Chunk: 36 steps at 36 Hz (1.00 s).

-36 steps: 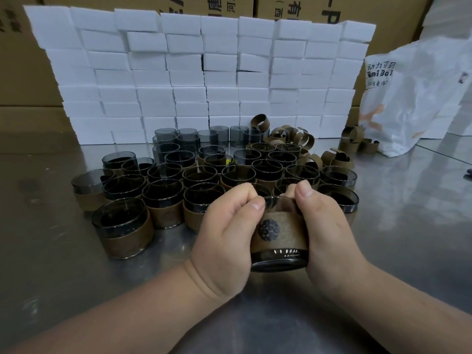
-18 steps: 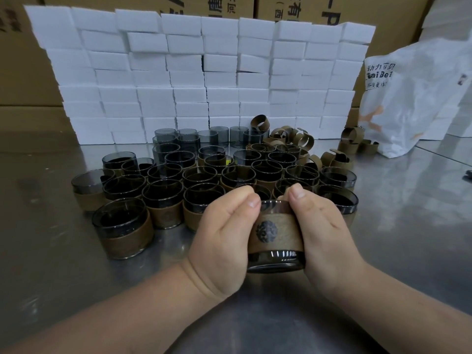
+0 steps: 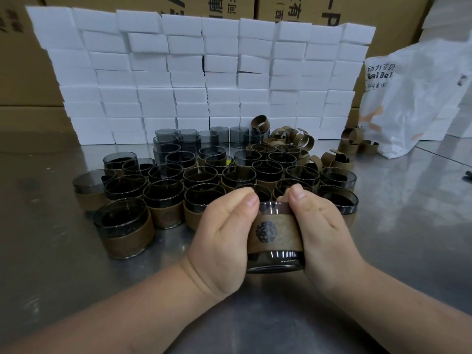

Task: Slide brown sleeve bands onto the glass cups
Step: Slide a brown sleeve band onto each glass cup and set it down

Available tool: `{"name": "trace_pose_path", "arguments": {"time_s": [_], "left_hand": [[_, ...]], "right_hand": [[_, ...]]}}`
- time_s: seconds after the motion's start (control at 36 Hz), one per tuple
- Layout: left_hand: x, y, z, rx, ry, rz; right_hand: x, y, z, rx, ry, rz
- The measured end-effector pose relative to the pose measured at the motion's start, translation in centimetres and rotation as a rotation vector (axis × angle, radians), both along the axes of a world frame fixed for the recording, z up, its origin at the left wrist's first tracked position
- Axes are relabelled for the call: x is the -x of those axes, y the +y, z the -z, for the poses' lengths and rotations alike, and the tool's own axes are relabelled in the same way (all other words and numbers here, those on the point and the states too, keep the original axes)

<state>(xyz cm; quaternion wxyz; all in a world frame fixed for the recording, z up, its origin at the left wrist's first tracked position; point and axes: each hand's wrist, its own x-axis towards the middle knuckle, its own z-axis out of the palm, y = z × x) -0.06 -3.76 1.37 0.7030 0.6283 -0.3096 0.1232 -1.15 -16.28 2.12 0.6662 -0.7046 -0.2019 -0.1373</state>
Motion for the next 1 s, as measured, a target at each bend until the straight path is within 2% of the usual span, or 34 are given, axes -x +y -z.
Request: {"name": "trace_pose_path", "arguments": {"time_s": [0.14, 0.31, 0.39, 0.47, 0.58, 0.78, 0.89, 1.0], "left_hand": [[-0.1, -0.1, 0.4, -0.016, -0.073, -0.086], [-0.6, -0.1, 1.3, -0.199, -0.348, -0.441], [-0.8, 0.1, 1.4, -0.197, -0.389, -0.482], [-0.8, 0.2, 1.7, -0.202, -0.411, -0.543], [-1.1, 0.1, 1.8, -0.210, -0.352, -0.666], [-1.3, -0.1, 2.0, -0.188, -0.361, -0.711], [-1.6, -0.1, 2.2, -0.179, -0.354, -0.723], [-1.8, -0.2, 2.1, -0.202, -0.369, -0.730]], "right_hand": [[-0.2, 0.1, 0.2, 0.003, -0.026, 0.010], [0.1, -0.2, -0.5, 0.223, -0.365, 0.107], [0.5, -0.3, -1.0, 0.326, -0.464, 0.118], [0.5, -0.5, -1.4, 0.377, -0.465, 0.106], [0.4, -0.5, -1.7, 0.452, -0.444, 0.094], [0.4, -0.7, -2.5, 0.615, -0.507, 0.139], [0.5, -1.0, -3.7, 0.773, -0.427, 0.107], [0.5, -1.1, -5.2, 1.024, -0.376, 0.097]]}}
